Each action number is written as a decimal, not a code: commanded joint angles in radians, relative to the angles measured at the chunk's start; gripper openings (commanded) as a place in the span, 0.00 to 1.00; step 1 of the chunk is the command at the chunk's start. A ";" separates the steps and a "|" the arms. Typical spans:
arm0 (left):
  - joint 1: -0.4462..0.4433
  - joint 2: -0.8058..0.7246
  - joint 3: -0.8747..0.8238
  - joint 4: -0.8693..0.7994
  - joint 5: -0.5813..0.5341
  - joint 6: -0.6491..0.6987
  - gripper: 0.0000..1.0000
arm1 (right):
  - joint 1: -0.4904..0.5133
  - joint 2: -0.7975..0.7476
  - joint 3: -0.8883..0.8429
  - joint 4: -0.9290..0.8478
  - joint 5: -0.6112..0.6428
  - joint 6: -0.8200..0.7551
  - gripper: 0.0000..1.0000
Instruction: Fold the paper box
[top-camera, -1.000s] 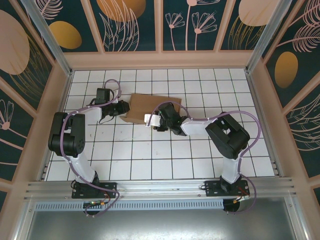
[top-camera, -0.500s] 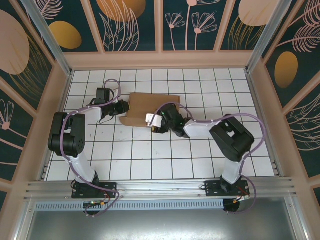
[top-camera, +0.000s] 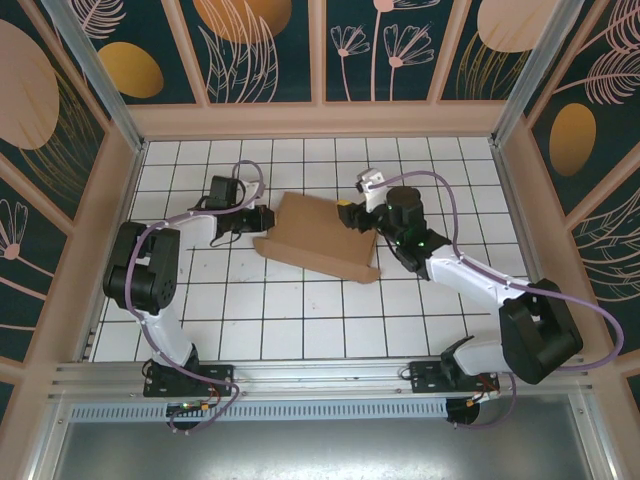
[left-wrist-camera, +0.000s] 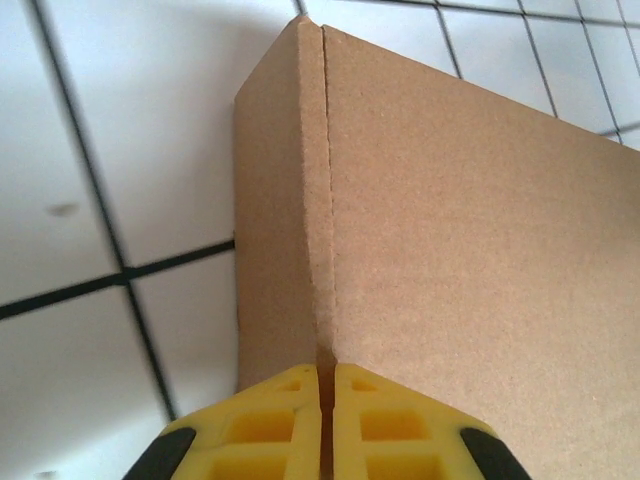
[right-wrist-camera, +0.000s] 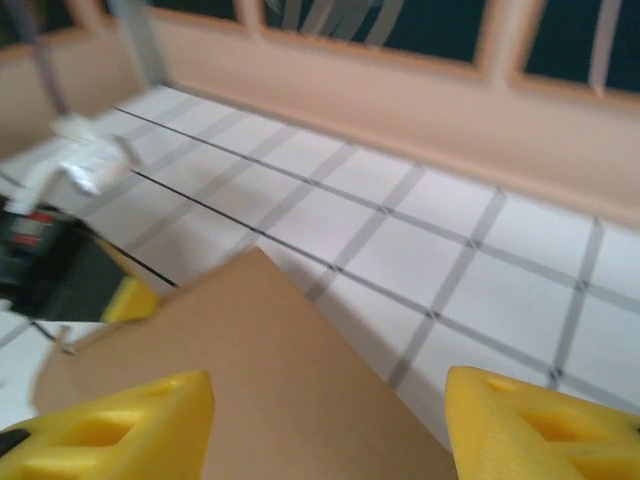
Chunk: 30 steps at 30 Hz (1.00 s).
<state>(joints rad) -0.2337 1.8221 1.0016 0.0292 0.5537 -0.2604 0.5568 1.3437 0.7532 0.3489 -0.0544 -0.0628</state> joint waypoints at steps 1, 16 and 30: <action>-0.015 0.037 -0.010 -0.102 0.037 0.044 0.09 | -0.037 0.002 -0.023 -0.096 0.189 0.186 0.64; 0.076 0.124 -0.021 -0.100 0.128 0.005 0.08 | -0.277 -0.024 -0.135 -0.175 -0.184 0.578 0.91; 0.102 0.174 -0.018 -0.109 0.140 0.004 0.03 | -0.340 0.056 -0.243 0.042 -0.488 0.689 0.99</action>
<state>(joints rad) -0.1371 1.9194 1.0237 0.0528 0.8257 -0.2668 0.2192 1.3682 0.5316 0.2893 -0.4141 0.5869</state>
